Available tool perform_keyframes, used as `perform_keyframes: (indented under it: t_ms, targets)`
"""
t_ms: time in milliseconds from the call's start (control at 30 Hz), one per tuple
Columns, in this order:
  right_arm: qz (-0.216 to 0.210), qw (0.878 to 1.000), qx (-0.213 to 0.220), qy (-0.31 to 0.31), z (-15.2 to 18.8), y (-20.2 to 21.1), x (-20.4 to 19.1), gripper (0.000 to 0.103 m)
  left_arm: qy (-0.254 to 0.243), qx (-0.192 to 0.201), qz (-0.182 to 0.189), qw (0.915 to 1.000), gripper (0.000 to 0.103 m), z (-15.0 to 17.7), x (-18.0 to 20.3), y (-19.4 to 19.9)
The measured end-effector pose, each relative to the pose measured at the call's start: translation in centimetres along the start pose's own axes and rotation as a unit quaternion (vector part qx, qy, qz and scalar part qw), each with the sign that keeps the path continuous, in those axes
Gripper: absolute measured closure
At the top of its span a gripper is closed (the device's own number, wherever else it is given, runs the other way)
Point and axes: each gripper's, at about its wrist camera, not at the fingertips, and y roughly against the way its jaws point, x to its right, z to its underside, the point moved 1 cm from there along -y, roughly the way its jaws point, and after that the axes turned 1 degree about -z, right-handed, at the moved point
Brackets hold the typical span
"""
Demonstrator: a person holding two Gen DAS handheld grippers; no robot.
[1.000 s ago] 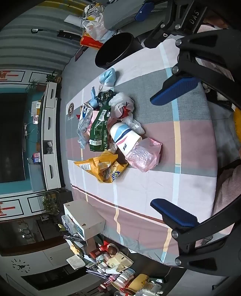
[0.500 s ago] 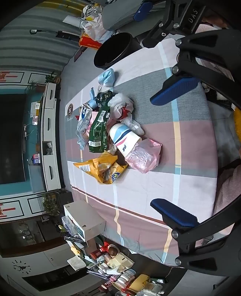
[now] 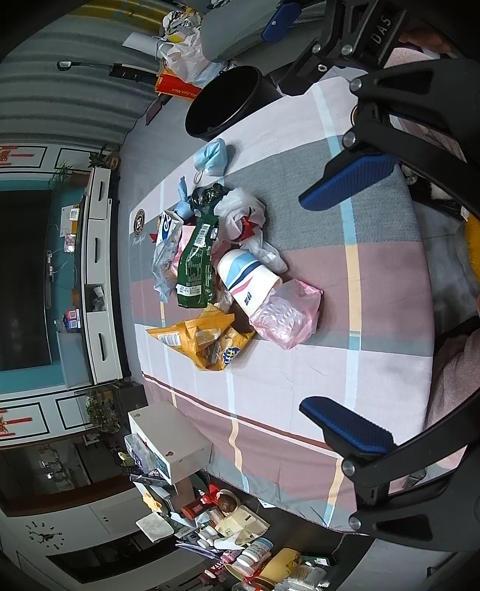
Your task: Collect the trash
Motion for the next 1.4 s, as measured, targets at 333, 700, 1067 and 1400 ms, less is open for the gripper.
perform_keyframes:
  t_ms: [333,700,1067,1400]
  targets:
    - [0.0,1.0,0.001,0.0,-0.11,0.04,0.02,0.003,-0.005,0.0,0.002,1.0,0.003,0.03,0.58,0.51]
    - [0.0,1.0,0.002,-0.001,-0.08,-0.06,0.08,0.003,-0.007,0.0,0.003,1.0,0.003,-0.16,0.62,0.59]
    - [0.001,1.0,0.002,-0.002,-0.25,0.09,0.09,0.003,-0.008,-0.004,0.006,0.9999,0.003,-0.11,0.67,0.4]
    - [0.003,1.0,0.002,-0.008,-0.09,-0.15,0.63,0.003,-0.005,-0.006,0.01,0.9999,0.003,0.01,0.53,0.11]
